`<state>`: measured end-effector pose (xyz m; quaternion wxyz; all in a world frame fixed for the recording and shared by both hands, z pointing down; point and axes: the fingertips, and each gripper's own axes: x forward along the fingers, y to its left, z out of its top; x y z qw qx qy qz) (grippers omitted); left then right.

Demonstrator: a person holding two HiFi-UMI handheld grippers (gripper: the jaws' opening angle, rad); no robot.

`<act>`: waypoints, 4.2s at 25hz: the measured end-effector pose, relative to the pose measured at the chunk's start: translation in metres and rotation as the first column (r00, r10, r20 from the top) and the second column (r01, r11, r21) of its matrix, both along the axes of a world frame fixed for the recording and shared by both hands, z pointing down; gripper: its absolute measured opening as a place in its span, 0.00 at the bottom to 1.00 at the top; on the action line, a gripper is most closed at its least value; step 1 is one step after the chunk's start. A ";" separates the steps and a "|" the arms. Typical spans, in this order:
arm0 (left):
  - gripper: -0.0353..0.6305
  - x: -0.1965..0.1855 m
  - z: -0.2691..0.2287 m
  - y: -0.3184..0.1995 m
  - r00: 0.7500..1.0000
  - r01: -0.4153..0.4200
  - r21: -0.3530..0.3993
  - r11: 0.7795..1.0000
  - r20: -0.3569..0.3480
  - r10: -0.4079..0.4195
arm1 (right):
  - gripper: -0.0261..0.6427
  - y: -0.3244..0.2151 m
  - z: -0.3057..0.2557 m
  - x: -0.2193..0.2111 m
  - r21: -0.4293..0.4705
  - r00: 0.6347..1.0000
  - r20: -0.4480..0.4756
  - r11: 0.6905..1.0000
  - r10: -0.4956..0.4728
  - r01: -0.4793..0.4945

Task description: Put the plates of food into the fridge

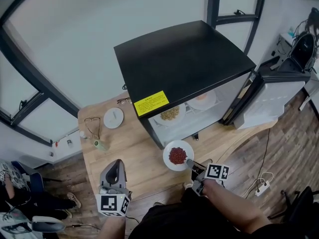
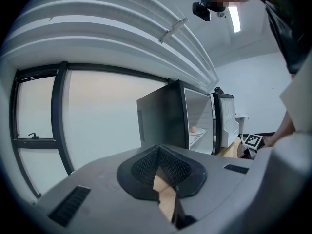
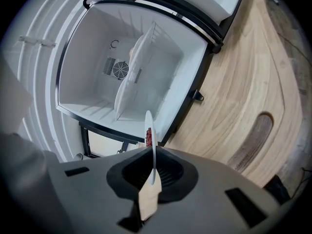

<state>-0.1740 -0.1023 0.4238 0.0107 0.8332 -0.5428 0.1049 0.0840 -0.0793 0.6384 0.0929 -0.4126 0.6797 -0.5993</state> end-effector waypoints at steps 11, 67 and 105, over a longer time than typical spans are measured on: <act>0.06 0.014 -0.001 -0.017 1.000 0.030 -0.001 1.000 0.005 -0.030 | 0.08 -0.027 0.005 0.031 -0.013 1.000 0.001 1.000 0.018 -0.018; 0.06 -0.014 0.031 0.005 0.949 0.316 -0.095 0.944 0.043 -0.313 | 0.09 -0.193 0.042 0.027 -0.015 0.974 -0.223 0.999 -0.040 0.037; 0.06 0.024 0.019 -0.038 0.986 0.167 -0.064 0.984 0.024 -0.166 | 0.21 -0.181 -0.022 0.065 0.247 0.691 -0.723 0.937 0.007 0.248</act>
